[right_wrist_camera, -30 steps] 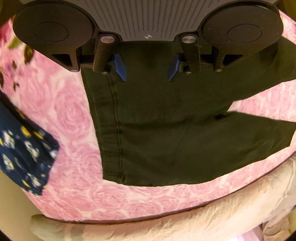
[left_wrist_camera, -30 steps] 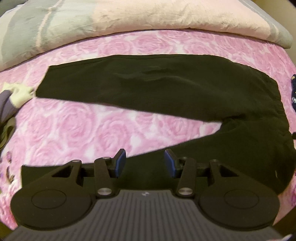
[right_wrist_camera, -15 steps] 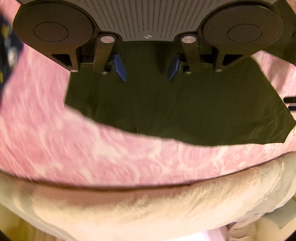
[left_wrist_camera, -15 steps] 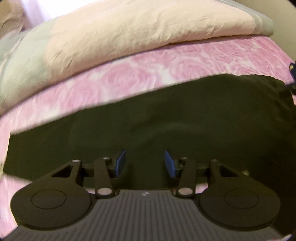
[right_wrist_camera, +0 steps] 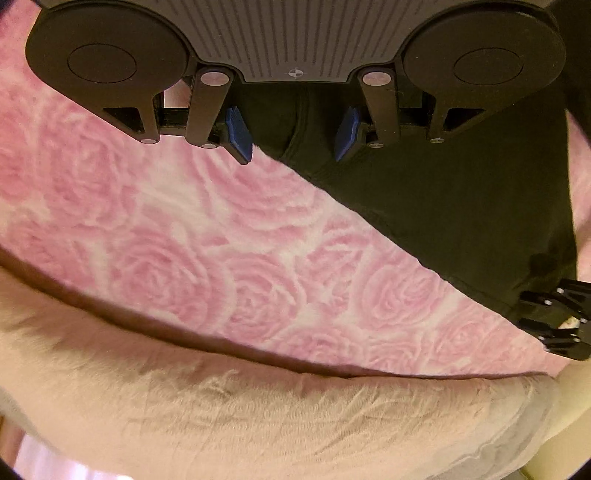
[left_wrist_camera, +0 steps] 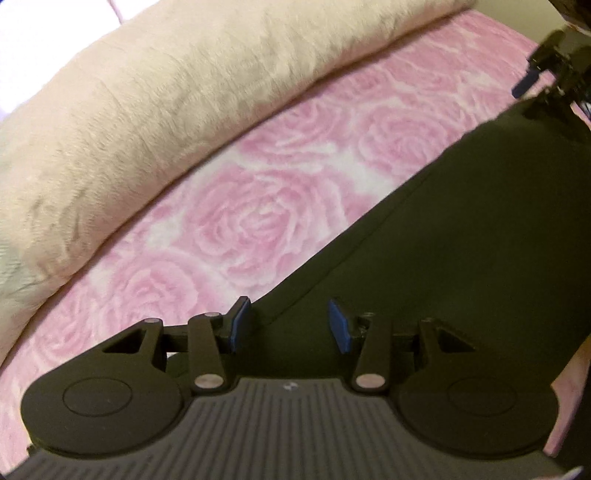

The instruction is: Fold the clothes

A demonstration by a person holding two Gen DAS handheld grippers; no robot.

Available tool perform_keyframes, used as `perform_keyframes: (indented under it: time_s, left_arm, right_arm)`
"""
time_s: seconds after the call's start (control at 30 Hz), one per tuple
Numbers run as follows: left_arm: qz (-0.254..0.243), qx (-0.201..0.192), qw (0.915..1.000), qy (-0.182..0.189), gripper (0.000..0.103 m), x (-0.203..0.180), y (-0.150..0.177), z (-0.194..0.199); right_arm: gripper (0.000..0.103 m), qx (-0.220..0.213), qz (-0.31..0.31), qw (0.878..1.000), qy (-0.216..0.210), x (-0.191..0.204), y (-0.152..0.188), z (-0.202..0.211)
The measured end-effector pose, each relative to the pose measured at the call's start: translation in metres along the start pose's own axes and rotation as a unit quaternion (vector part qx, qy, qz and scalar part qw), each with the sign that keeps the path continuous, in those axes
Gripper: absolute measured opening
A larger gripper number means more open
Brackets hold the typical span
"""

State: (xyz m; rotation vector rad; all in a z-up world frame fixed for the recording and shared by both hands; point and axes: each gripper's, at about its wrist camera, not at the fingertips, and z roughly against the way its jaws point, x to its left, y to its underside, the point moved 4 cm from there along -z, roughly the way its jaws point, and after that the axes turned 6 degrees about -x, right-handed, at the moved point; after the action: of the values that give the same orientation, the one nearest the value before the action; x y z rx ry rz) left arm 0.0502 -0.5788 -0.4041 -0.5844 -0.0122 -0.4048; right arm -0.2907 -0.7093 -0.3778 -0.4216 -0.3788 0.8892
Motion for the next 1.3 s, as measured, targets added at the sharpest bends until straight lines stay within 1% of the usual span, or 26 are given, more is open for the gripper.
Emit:
perform_keyframes:
  time_s: [0.1, 0.2, 0.33, 0.4, 0.43, 0.47, 0.53, 0.57, 0.6, 0.67, 0.7, 0.77, 0.87, 0.9, 0.97, 1.03, 1.1, 1.13, 1.17, 1.23, 1.27, 1.3]
  left_arm:
    - [0.0, 0.008, 0.9997, 0.022, 0.045, 0.014, 0.003, -0.01]
    - [-0.001, 0.014, 0.9989, 0.044, 0.052, 0.023, 0.006, -0.017]
    - [0.004, 0.023, 0.9971, 0.072, 0.052, 0.031, 0.008, -0.024]
    - [-0.002, 0.028, 0.9962, 0.082, 0.046, 0.031, 0.008, -0.026]
    - [-0.013, 0.028, 0.9959, 0.085, 0.038, 0.029, 0.008, -0.025]
    - [-0.03, 0.026, 0.9957, 0.084, 0.032, 0.026, 0.008, -0.023]
    - [-0.064, 0.023, 0.9942, 0.082, 0.017, 0.02, 0.009, -0.019]
    - [-0.077, 0.021, 0.9937, 0.078, 0.012, 0.017, 0.01, -0.016]
    - [-0.086, 0.018, 0.9936, 0.071, 0.01, 0.015, 0.011, -0.011]
    - [-0.1, 0.012, 0.9935, 0.053, 0.006, 0.009, 0.014, 0.001]
    - [-0.093, 0.008, 0.9947, 0.042, 0.006, 0.005, 0.016, 0.009]
    - [-0.069, 0.0, 0.9973, 0.025, 0.005, -0.003, 0.023, 0.027]
    - [-0.027, -0.015, 0.9995, 0.0, 0.004, -0.021, 0.043, 0.065]
    - [-0.005, -0.02, 0.9998, -0.006, 0.002, -0.028, 0.051, 0.082]
    - [0.037, -0.032, 0.9987, -0.015, 0.002, -0.043, 0.068, 0.118]
    - [0.08, -0.047, 0.9954, -0.023, 0.002, -0.061, 0.086, 0.158]
    - [0.13, -0.053, 0.9897, -0.027, 0.002, -0.082, 0.109, 0.193]
    - [0.156, -0.047, 0.9863, -0.026, 0.002, -0.094, 0.122, 0.205]
    - [0.181, -0.037, 0.9825, -0.024, 0.003, -0.107, 0.136, 0.214]
    - [0.227, -0.006, 0.9736, -0.018, 0.005, -0.13, 0.163, 0.223]
    - [0.251, 0.012, 0.9677, -0.014, 0.007, -0.14, 0.175, 0.224]
    - [0.275, 0.03, 0.9609, -0.01, 0.008, -0.15, 0.188, 0.226]
  right_arm:
    - [0.053, 0.016, -0.009, 0.999, -0.027, -0.007, -0.004, -0.01]
    - [0.053, 0.026, -0.026, 0.999, -0.04, -0.013, -0.004, -0.016]
    - [0.053, 0.028, -0.044, 0.997, -0.05, -0.017, -0.001, -0.02]
    - [0.053, 0.03, -0.041, 0.997, -0.05, -0.016, -0.001, -0.02]
    - [0.053, 0.033, -0.036, 0.998, -0.049, -0.015, -0.001, -0.019]
    - [0.048, 0.036, -0.027, 0.998, -0.045, -0.013, -0.001, -0.018]
    - [0.035, 0.038, -0.005, 0.999, -0.036, -0.009, 0.0, -0.014]
    - [0.026, 0.033, 0.006, 0.999, -0.032, -0.007, 0.002, -0.009]
    - [0.02, 0.027, 0.018, 0.999, -0.029, -0.004, 0.004, -0.003]
    - [0.017, 0.009, 0.036, 0.999, -0.019, 0.002, 0.007, 0.012]
    - [0.017, -0.005, 0.042, 0.999, -0.013, 0.006, 0.009, 0.021]
    - [0.017, -0.037, 0.066, 0.997, 0.01, 0.022, 0.013, 0.044]
    - [0.016, -0.081, 0.117, 0.989, 0.051, 0.058, 0.026, 0.08]
    - [0.016, -0.089, 0.131, 0.985, 0.063, 0.073, 0.036, 0.092]
    - [0.016, -0.104, 0.157, 0.978, 0.087, 0.102, 0.059, 0.115]
    - [0.016, -0.118, 0.184, 0.97, 0.11, 0.132, 0.082, 0.139]
    - [0.016, -0.101, 0.151, 0.976, 0.12, 0.147, 0.107, 0.146]
    - [0.016, -0.091, 0.133, 0.979, 0.125, 0.153, 0.121, 0.148]
    - [0.016, -0.081, 0.114, 0.982, 0.129, 0.16, 0.134, 0.151]
    - [0.017, -0.061, 0.077, 0.986, 0.138, 0.174, 0.16, 0.156]
    - [0.023, -0.051, 0.058, 0.987, 0.142, 0.18, 0.173, 0.159]
    - [0.027, -0.041, 0.039, 0.988, 0.146, 0.187, 0.186, 0.162]
